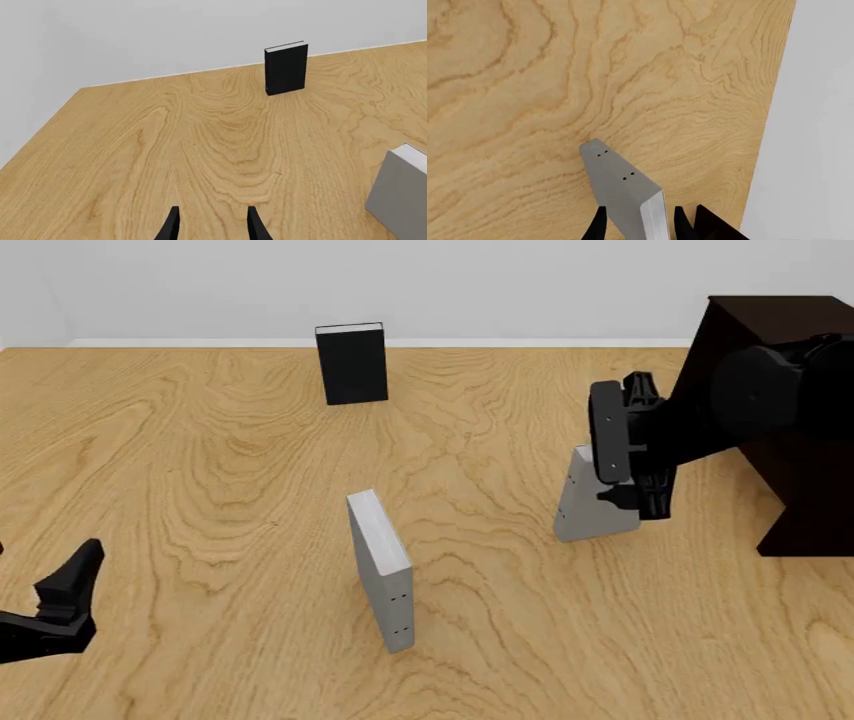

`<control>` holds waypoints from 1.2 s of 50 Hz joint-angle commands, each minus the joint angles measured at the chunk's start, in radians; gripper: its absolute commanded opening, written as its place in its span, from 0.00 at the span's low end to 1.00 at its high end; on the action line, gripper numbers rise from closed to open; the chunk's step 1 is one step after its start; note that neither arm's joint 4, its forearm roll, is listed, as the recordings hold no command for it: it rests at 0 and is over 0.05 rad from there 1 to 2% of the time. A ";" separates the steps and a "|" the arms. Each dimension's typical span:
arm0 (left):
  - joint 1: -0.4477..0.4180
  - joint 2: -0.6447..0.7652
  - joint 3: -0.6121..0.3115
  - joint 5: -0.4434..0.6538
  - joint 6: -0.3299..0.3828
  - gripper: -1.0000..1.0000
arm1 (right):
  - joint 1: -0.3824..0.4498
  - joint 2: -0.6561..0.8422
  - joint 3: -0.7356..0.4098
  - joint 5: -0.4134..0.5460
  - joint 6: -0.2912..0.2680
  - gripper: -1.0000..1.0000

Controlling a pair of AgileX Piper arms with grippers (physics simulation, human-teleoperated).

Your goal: Pick up the book on the right and place it on the cabinet shelf.

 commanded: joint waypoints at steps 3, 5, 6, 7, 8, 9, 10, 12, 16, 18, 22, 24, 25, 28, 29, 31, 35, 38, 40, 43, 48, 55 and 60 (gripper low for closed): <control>-0.003 0.084 0.000 -0.071 0.002 1.00 | -0.009 0.016 -0.040 0.020 0.001 1.00; -0.004 0.099 0.000 -0.084 0.003 1.00 | -0.019 0.016 -0.037 0.022 -0.009 1.00; -0.005 0.104 0.000 -0.089 0.003 1.00 | -0.017 0.017 -0.040 0.023 -0.007 1.00; -0.006 0.109 0.000 -0.094 0.002 1.00 | -0.013 0.021 -0.052 0.028 0.001 1.00; -0.005 0.113 0.000 -0.097 0.001 1.00 | -0.014 0.021 -0.051 0.028 -0.002 1.00; -0.006 0.119 0.000 -0.102 0.003 1.00 | -0.015 0.021 -0.049 0.028 -0.009 1.00; -0.008 0.124 0.000 -0.105 0.004 1.00 | -0.017 0.024 -0.056 0.027 -0.009 1.00; -0.008 0.130 0.000 -0.108 0.002 1.00 | -0.012 0.028 -0.058 0.033 -0.007 1.00; -0.010 0.146 0.000 -0.120 0.004 1.00 | 0.001 0.043 -0.067 0.035 0.012 1.00; -0.008 0.154 0.000 -0.127 0.009 1.00 | -0.006 0.047 -0.053 0.027 0.000 1.00; -0.009 0.161 0.000 -0.132 0.009 1.00 | 0.000 0.055 -0.054 0.024 0.007 1.00; -0.012 0.165 0.000 -0.133 0.006 1.00 | 0.002 0.057 -0.053 0.023 0.004 1.00; -0.012 0.170 0.000 -0.137 0.008 1.00 | 0.002 0.060 -0.055 0.021 0.005 1.00; -0.014 0.184 0.000 -0.149 0.007 1.00 | 0.006 0.067 -0.059 0.024 0.010 1.00; -0.014 0.187 0.000 -0.152 0.008 1.00 | 0.005 0.068 -0.056 0.026 0.008 1.00; -0.014 0.192 0.000 -0.155 0.007 1.00 | 0.016 0.074 -0.067 0.030 0.020 1.00; -0.017 0.216 0.000 -0.175 0.008 1.00 | 0.015 0.082 -0.066 0.027 0.022 1.00; -0.017 0.218 0.000 -0.176 0.004 1.00 | 0.011 0.087 -0.061 0.024 0.023 1.00; -0.017 0.225 0.000 -0.183 0.008 1.00 | 0.005 0.087 -0.060 0.022 0.017 1.00; -0.018 0.225 0.000 -0.183 0.007 1.00 | 0.010 0.088 -0.061 0.026 0.026 1.00; -0.018 0.226 0.000 -0.185 0.004 1.00 | 0.008 0.088 -0.053 0.024 0.029 1.00; -0.020 0.233 0.000 -0.191 0.004 1.00 | 0.015 0.080 -0.035 0.040 0.038 0.00; -0.019 0.236 0.000 -0.195 0.002 1.00 | 0.015 0.072 -0.029 0.049 0.036 0.00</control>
